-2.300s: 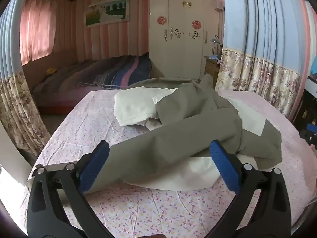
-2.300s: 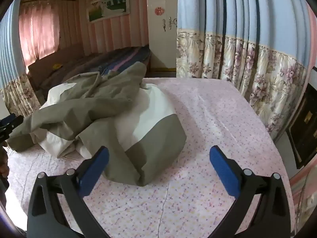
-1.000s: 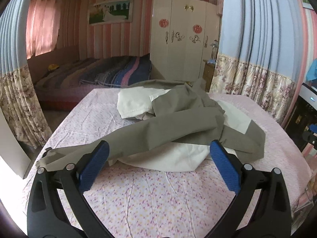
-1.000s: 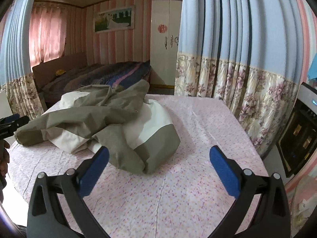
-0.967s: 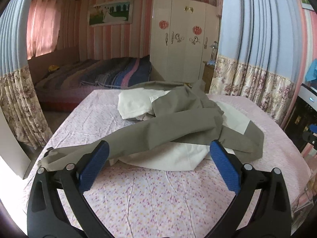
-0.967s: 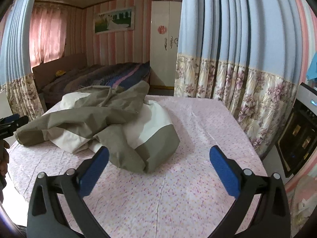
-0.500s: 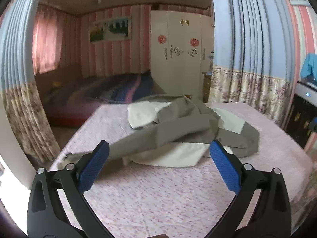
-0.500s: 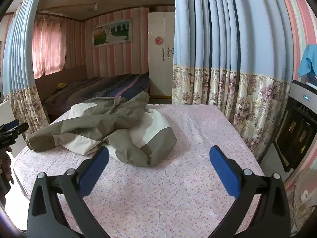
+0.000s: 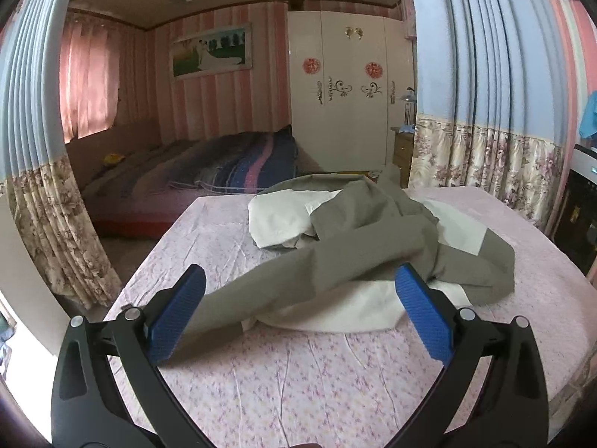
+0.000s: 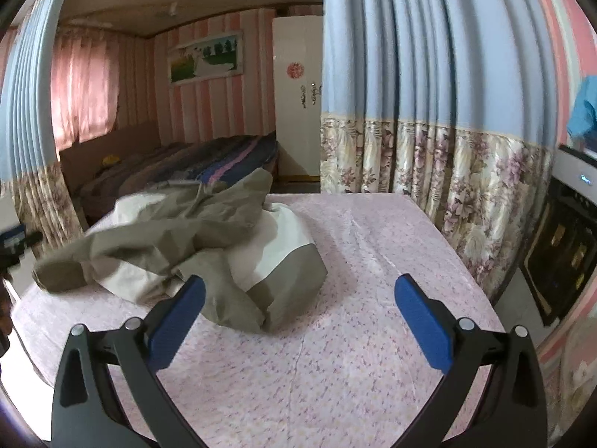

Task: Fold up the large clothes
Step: 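Approach the crumpled olive-and-cream jacket with both grippers open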

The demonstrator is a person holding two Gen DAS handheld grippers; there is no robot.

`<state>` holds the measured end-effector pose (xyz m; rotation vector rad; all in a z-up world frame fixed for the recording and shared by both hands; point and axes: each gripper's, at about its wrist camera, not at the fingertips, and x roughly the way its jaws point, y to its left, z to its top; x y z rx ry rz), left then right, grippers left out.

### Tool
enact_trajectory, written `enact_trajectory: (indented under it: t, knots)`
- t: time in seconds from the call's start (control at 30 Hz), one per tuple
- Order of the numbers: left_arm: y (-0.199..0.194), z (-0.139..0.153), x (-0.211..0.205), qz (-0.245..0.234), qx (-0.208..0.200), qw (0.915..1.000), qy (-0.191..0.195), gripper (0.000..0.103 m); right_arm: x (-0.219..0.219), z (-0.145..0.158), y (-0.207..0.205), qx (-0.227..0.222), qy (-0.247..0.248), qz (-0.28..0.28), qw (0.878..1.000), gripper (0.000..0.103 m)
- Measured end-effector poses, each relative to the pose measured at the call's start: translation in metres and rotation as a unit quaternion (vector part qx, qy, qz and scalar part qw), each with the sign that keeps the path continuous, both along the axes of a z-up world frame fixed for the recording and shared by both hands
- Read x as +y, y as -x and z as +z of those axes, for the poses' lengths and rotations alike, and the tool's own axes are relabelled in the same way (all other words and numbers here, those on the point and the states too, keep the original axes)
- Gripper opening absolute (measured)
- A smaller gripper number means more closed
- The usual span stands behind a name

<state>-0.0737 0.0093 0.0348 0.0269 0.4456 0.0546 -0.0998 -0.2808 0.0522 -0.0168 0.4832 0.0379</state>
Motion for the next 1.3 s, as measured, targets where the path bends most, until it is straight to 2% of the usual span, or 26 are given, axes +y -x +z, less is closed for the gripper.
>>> enact_trajectory:
  t: [0.07,0.2,0.37,0.57,0.97,1.3]
  knots:
    - [-0.015,-0.003,0.004,0.002,0.006,1.0000,0.002,0.100,0.004,-0.007,-0.014,0.012,0.015,0.002,1.000,0.101]
    - [-0.042,-0.009,0.009,0.001,0.009,0.9999,0.007,0.100,0.006,-0.015,-0.042,0.029,0.006,0.006,1.000,0.101]
    - [-0.074,-0.010,0.016,-0.007,-0.001,0.9998,0.017,0.100,0.011,-0.016,-0.071,0.019,0.022,-0.006,1.000,0.101]
    - [-0.103,-0.012,0.020,-0.004,0.006,0.9998,0.021,0.100,0.015,-0.018,-0.105,0.022,0.011,0.001,1.000,0.101]
    - [-0.114,-0.026,0.034,0.009,0.023,0.9992,0.030,0.100,0.027,-0.023,-0.121,0.032,0.016,0.020,0.999,0.101]
    - [-0.105,-0.019,0.035,0.015,0.010,0.9996,0.023,0.100,0.026,-0.019,-0.115,0.024,0.014,0.015,1.000,0.101]
